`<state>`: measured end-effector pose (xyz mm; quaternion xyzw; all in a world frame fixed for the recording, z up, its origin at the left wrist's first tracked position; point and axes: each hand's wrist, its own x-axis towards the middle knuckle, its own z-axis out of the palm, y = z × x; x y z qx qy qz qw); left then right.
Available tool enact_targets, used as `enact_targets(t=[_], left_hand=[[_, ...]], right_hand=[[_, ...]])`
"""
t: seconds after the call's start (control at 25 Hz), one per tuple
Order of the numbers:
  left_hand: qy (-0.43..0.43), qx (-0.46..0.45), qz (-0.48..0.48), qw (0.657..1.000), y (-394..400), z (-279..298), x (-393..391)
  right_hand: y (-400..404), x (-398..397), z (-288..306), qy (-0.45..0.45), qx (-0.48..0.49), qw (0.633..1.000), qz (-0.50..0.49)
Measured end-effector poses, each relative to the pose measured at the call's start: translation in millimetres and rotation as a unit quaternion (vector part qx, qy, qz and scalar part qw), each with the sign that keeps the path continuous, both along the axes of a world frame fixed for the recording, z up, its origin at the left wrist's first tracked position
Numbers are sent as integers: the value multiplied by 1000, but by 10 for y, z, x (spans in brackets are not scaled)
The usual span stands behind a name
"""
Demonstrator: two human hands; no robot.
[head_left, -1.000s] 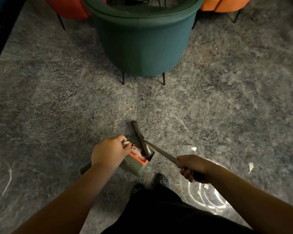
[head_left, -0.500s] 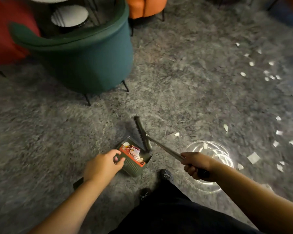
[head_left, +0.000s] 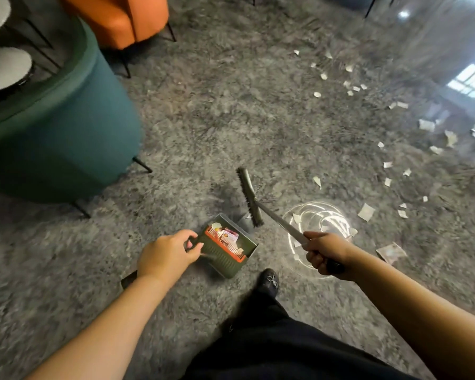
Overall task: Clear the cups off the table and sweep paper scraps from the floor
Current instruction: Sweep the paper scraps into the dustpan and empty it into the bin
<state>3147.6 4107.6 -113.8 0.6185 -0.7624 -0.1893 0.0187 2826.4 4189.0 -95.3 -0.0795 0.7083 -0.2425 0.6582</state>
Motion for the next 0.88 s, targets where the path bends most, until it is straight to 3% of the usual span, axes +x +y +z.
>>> enact_targets(t=[0.4,0.64,0.88], left_hand=[[-65,62,-92,992,-1025,-85,-1011],[-89,56,-117,988,-1334,-93,-1381],[-97,40,-111,988,-1558,-84,-1573]], right_hand=[[-561,-849,-296,34,26,999,-25],[-931,-1010,-569,51,64,993,82],[-1116,-816,-740,9,86,984,152]])
